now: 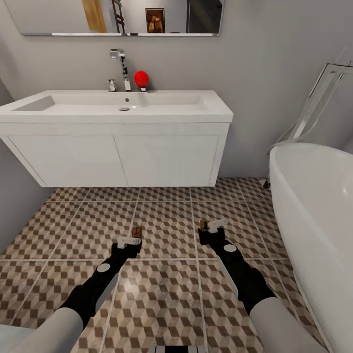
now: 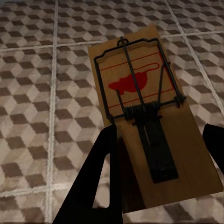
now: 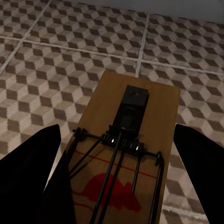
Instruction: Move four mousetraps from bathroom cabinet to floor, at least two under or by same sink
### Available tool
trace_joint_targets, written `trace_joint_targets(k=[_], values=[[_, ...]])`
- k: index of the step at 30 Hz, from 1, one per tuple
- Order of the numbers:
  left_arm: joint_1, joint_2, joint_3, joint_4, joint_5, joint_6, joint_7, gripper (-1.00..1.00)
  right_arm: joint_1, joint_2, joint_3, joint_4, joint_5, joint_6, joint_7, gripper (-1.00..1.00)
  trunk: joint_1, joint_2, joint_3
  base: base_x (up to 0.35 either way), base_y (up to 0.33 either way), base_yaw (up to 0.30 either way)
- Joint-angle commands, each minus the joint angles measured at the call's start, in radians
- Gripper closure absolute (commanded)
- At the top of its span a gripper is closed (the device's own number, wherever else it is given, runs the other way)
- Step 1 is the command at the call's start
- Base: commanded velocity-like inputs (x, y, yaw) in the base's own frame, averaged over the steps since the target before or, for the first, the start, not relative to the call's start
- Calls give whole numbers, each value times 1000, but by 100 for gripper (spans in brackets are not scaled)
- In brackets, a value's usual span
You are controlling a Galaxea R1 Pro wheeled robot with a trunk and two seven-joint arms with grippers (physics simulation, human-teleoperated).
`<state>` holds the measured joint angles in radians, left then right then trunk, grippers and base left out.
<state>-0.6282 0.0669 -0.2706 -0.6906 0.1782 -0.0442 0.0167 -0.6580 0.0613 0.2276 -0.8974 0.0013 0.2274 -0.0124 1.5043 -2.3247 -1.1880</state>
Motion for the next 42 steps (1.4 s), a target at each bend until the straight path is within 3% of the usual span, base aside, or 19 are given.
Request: trace_joint_targets(k=[1, 12, 26, 42], values=[[-1, 1, -6, 2, 10, -4, 2, 100, 0, 0, 1, -2, 0, 6, -1, 100, 0, 0, -1, 0, 0, 0], [0, -1, -7, 6, 10, -3, 2, 100, 0, 0, 1, -4, -3, 7, -1, 100, 42, -77, -37, 0, 0, 0], [-1, -1, -8, 6, 10, -4, 2, 100, 0, 0, 1, -6, -3, 6, -1, 100, 96, -175, -100, 0, 0, 0], [-1, -1, -8, 6, 10, -5, 2, 100, 0, 0, 1, -5, -3, 6, -2, 100, 103, -179, -186, 0, 0, 0]])
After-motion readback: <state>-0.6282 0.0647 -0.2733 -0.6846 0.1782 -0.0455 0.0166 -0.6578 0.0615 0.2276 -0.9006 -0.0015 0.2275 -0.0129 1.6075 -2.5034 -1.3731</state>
